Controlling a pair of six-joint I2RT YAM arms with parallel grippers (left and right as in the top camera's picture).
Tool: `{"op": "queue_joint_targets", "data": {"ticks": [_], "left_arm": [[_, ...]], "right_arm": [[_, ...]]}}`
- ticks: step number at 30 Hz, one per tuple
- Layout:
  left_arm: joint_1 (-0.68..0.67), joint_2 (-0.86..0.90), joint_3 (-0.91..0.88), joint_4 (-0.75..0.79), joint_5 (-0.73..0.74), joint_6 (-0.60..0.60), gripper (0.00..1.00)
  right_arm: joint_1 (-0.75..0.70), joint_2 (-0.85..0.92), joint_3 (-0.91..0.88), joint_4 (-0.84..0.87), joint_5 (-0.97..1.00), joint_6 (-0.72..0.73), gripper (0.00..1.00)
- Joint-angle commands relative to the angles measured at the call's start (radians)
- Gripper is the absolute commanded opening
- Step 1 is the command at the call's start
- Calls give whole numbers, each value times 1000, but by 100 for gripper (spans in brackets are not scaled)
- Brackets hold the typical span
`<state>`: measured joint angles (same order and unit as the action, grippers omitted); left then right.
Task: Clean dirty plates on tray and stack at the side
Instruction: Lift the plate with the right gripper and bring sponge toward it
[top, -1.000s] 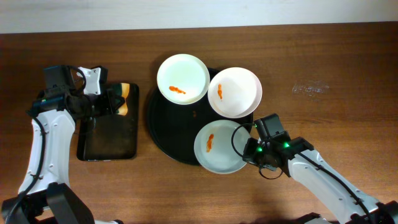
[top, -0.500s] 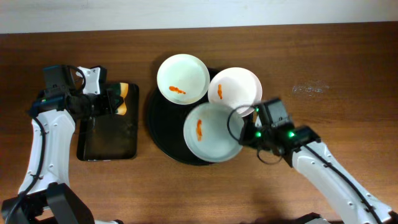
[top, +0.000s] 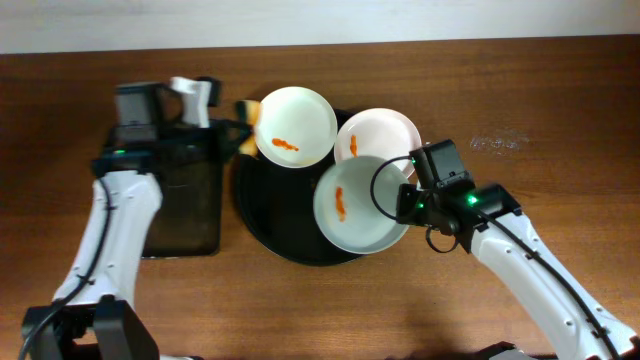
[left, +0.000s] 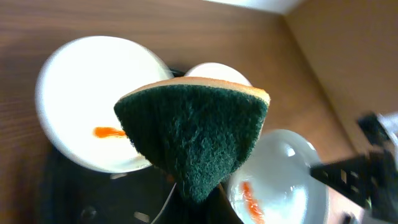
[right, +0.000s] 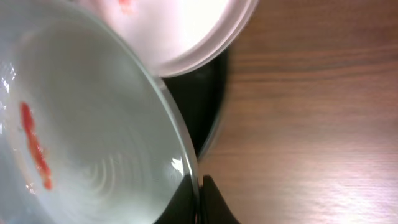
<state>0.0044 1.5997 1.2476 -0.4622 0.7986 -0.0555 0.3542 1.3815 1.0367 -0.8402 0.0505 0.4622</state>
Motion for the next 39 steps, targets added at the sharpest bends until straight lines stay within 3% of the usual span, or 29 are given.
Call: {"op": "queue_joint_targets", "data": {"ticks": [1, 8, 12, 15, 21, 39], "left_arm": [[-121, -24, 10, 43, -90, -51, 0], [-287, -24, 10, 58, -145, -113, 0], [-346, -24, 10, 58, -166, -134, 0], [-389, -24, 10, 27, -290, -218, 0], [-487, -20, 10, -30, -495, -251, 0], [-529, 134, 10, 66, -444, -371, 0]], "right_arm": [[6, 58, 222, -129, 157, -112, 4], [72, 84, 327, -166, 146, -66, 4], [147, 98, 327, -154, 307, 3, 4], [158, 126, 327, -134, 345, 65, 4], [193, 174, 330, -79, 347, 98, 4], [202, 174, 481, -218, 298, 162, 4]]}}
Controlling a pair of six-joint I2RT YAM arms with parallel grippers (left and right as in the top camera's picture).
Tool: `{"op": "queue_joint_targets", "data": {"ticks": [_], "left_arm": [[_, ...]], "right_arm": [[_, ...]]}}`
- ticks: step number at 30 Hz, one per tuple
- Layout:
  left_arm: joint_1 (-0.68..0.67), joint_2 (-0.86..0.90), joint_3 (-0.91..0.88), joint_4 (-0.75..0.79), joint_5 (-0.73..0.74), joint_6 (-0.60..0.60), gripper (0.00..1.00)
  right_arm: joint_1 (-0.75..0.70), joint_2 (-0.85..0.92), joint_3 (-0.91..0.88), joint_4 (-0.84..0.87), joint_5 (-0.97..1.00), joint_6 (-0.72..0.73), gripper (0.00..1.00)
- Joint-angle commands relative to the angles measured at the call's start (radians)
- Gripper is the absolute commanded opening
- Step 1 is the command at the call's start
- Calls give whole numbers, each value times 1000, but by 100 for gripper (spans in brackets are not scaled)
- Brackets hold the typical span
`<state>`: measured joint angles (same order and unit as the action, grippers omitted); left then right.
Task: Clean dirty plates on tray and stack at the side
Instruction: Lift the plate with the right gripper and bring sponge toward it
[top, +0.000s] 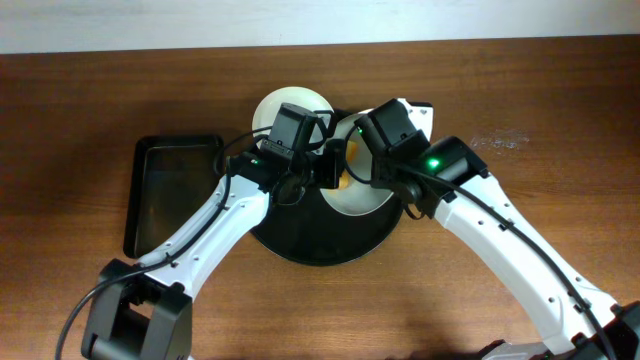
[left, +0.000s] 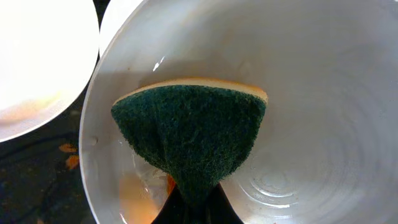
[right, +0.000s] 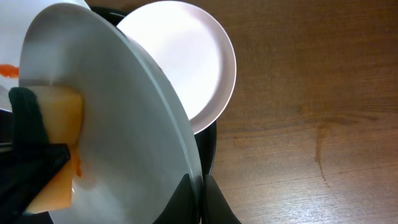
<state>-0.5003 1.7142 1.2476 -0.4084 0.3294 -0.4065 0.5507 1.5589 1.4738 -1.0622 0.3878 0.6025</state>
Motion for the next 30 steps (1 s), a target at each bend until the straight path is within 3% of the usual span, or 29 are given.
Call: {"op": "queue_joint_targets", "data": {"ticks": [1, 7, 15, 22, 23, 24, 26, 28, 29, 30], "left_arm": [[-38, 28, 10, 20, 26, -20, 0], [-95, 58, 10, 106, 11, -27, 0], [-95, 61, 10, 90, -114, -31, 0], [-92, 58, 10, 98, -171, -22, 0], [-87, 47, 10, 109, -170, -22, 0], [-77, 30, 10, 109, -170, -22, 0], [-55, -5, 10, 90, -171, -3, 0], [-23, -45, 10, 52, -174, 9, 1], [-7, -63, 10, 29, -174, 19, 3], [21, -87, 10, -6, -186, 19, 17]], "right_arm": [[6, -3, 43, 3, -45, 28, 4], [74, -4, 54, 34, -74, 26, 4], [91, -10, 161, 56, -306, -19, 4], [89, -31, 164, 29, -260, -23, 4], [84, -31, 164, 6, -217, -23, 11], [74, -31, 164, -13, -194, -23, 28], [42, -31, 164, -24, -194, -29, 48], [-9, -28, 164, -23, -282, -111, 65], [-32, -26, 164, -29, -360, -170, 72], [-59, -16, 163, -45, -424, -207, 79]]}}
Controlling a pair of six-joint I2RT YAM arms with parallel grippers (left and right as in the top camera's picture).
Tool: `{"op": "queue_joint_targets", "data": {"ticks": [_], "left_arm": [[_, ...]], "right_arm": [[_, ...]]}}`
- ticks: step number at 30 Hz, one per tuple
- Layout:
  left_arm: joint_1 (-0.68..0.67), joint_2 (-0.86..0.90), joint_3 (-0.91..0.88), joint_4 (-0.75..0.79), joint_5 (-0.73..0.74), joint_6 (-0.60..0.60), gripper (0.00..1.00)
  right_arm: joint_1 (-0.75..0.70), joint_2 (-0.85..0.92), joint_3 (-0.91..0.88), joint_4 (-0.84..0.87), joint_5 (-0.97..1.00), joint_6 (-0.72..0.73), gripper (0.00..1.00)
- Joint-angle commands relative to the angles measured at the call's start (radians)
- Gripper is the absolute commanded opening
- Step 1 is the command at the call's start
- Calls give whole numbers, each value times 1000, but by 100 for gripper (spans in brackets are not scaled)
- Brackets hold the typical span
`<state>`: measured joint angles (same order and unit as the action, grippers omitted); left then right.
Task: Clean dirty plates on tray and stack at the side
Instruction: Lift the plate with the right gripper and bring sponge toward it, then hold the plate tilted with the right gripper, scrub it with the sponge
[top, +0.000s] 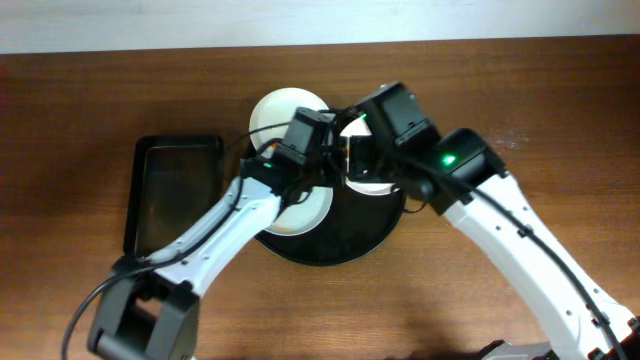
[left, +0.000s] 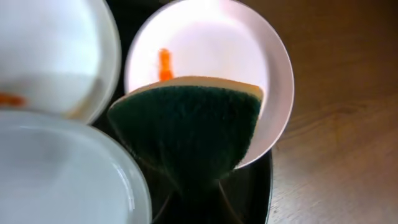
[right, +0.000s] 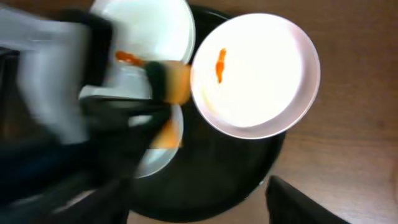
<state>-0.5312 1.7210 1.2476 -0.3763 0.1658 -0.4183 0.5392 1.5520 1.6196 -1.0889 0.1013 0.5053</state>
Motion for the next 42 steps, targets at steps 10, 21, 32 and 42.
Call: {"op": "queue_joint_targets", "data": {"ticks": [10, 21, 32, 42], "left_arm": [[207, -190, 10, -260, -33, 103, 66], [132, -145, 10, -247, -29, 85, 68], [-21, 133, 10, -126, -204, -68, 62], [-44, 209, 10, -123, -333, -68, 37]], "right_arm": [[-70, 234, 3, 31, -303, -240, 94], [-322, 227, 4, -27, -362, -309, 68], [-390, 227, 4, -83, -420, -397, 68], [-390, 227, 4, -82, -420, -398, 69]]}}
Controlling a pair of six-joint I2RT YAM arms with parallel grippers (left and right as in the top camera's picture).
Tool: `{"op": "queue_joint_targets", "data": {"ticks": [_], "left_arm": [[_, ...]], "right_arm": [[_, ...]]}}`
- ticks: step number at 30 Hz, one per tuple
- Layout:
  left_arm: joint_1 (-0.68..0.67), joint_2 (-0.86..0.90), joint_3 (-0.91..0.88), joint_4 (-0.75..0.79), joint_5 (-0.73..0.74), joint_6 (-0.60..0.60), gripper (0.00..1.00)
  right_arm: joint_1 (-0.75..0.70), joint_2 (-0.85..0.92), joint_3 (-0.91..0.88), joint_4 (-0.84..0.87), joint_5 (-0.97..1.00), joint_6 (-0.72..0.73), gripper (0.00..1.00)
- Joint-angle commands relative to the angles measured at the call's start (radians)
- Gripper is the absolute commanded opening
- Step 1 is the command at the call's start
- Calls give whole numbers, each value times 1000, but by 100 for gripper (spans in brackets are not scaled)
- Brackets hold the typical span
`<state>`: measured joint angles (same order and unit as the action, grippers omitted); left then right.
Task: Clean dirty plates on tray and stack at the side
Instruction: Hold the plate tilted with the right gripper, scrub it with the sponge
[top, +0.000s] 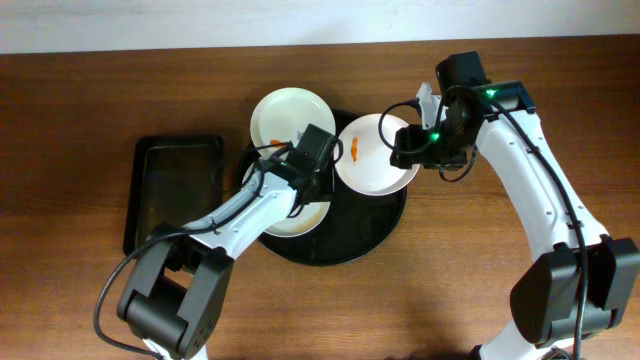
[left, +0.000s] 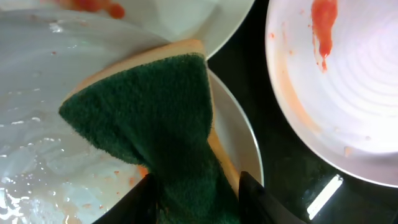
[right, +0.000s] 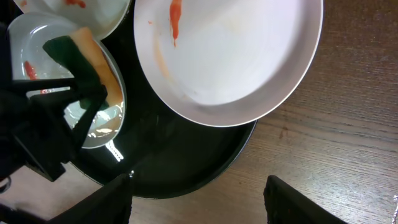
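Observation:
Three white plates lie on the round black tray (top: 345, 235). My left gripper (top: 312, 172) is shut on a green-and-yellow sponge (left: 143, 118), pressed onto the wet, orange-smeared front-left plate (left: 43, 137). The back-left plate (top: 285, 120) and the right plate (top: 370, 165) each carry an orange streak. My right gripper (top: 402, 147) hangs open and empty at the right plate's right edge. In the right wrist view, that plate (right: 242, 56) lies ahead of the wide-spread fingers (right: 118, 199).
A black rectangular tray (top: 170, 190) lies on the wooden table to the left of the round tray. The left arm reaches across the round tray's left side. Bare wood lies right of the round tray (right: 180, 162).
The sponge was in the air over the tray near the right plate; now it presses on the front-left plate. My open right gripper has moved from over the tray to its right edge.
My right gripper was shut on the rim of the front plate while the left held the sponge over the rectangular tray. Then the plate was tilted up with the sponge inside it. Then the plate lay front-left, the right gripper open. Now the sponge rests on it.

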<state>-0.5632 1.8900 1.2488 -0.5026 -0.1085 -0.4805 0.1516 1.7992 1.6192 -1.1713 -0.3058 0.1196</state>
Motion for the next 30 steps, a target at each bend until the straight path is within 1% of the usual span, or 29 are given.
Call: {"op": "queue_joint_targets", "data": {"ticks": [1, 3, 4, 5, 6, 7, 8, 10, 12, 15, 16, 17, 18, 19, 20, 21, 23, 25, 27, 29, 30], "left_arm": [[-12, 49, 8, 7, -62, -5, 37], [-10, 69, 8, 19, -65, -5, 39], [-10, 79, 8, 26, -65, -5, 42], [-10, 79, 9, 32, -65, -5, 38], [-10, 79, 10, 39, -65, -5, 27], [-10, 78, 16, 39, -65, -5, 11], [-10, 73, 29, 38, -65, -5, 0], [-10, 40, 50, 32, -65, -5, 0], [-8, -10, 64, 17, -72, -5, 1], [-2, -133, 68, -18, -73, -4, 0], [4, -173, 68, -32, -73, -4, 1], [23, -225, 68, -59, -72, 3, 0], [39, -253, 68, -77, -72, 3, 1], [63, -282, 68, -101, -71, 3, 0], [85, -299, 68, -121, -65, 3, 1], [104, -309, 68, -140, -52, 6, 1], [141, -311, 68, -170, 6, 53, 0], [170, -311, 68, -191, 11, 74, 1], [198, -311, 68, -203, 15, 83, 1], [216, -311, 68, -220, 18, 83, 1], [216, -311, 68, -226, 18, 86, 1]], "right_arm": [[-2, -20, 4, 0, -13, -12, 69], [-2, -20, 4, 0, -13, -12, 70], [-2, -20, 4, 0, -13, -12, 70], [-2, -20, 4, 0, -13, -12, 70], [-2, -20, 4, 0, -13, -12, 70], [-2, -20, 4, 0, -13, -12, 70], [-2, -20, 4, 0, -13, -12, 70], [-2, -20, 6, 1, -13, -12, 70], [-2, -20, 11, 0, -18, -12, 67], [-1, -20, 22, 0, -124, -47, 67], [-1, -20, 23, 1, -181, -72, 68], [6, -20, 23, 2, -219, -90, 71], [17, -20, 22, 7, -217, -90, 75], [46, -20, 19, 22, -211, -90, 78], [74, -19, 16, 35, -190, -90, 79], [104, -19, 10, 47, -150, -90, 79], [187, -10, -3, 85, -52, -89, 79], [251, 11, -9, 130, 35, -85, 78], [310, 61, -10, 183, 100, -82, 74], [341, 123, -10, 237, 110, -82, 66], [345, 161, -10, 278, 108, -82, 65]]}}
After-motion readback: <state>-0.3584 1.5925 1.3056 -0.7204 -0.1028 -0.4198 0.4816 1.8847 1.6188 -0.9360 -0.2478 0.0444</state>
